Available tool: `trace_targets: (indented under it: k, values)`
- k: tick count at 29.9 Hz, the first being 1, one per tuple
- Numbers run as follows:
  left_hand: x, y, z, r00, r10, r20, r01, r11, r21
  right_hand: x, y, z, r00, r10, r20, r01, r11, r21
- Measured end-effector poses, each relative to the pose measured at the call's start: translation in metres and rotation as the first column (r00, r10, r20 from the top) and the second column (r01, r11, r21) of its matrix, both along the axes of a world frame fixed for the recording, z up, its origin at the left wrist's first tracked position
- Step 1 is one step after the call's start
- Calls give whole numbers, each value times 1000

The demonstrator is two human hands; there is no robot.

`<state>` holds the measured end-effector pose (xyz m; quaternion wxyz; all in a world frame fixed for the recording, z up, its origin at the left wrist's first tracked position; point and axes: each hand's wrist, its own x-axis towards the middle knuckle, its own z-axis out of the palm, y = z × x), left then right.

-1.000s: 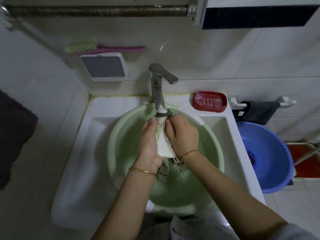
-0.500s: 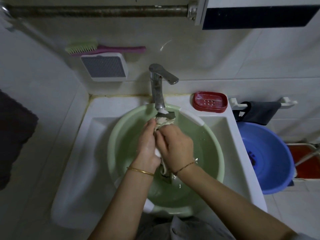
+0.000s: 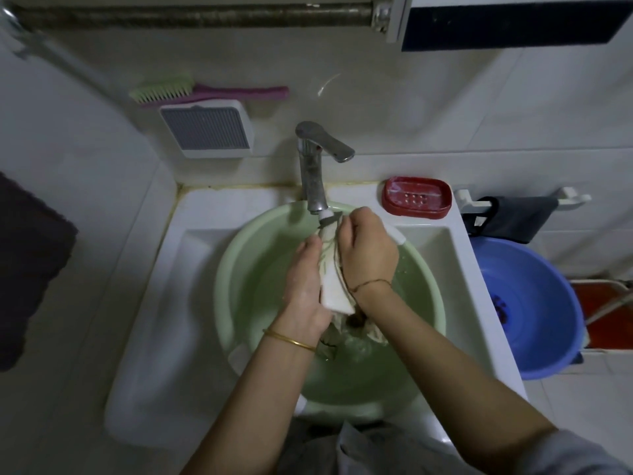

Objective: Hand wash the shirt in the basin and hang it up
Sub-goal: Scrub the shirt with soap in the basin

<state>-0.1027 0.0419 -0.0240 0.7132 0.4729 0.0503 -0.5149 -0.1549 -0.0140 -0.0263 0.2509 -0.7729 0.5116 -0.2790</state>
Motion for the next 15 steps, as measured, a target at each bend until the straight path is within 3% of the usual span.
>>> trace_targets:
  k: [2,5,7,11,15]
  values:
    - [2,1,1,1000,11,22,-11,1000,9,0,5,-2,1000,11,29,-11,1000,-7]
    - [13,2,-1,999,-7,32,5,999,43,-1,44,-1,978,199,59,-184,963,-195]
    - [12,3,2,999,-34,30,32,998,54,-2,41,-2,980,187,65,-168,960,-224]
    - [4,7,1,982,-117,149,115,993,27,1,4,-9,997,10,77,-14,999,53]
    - [5,12,-2,928,-90,363,44,990,135,-7,-7,-20,948,-137,288,37,944,329]
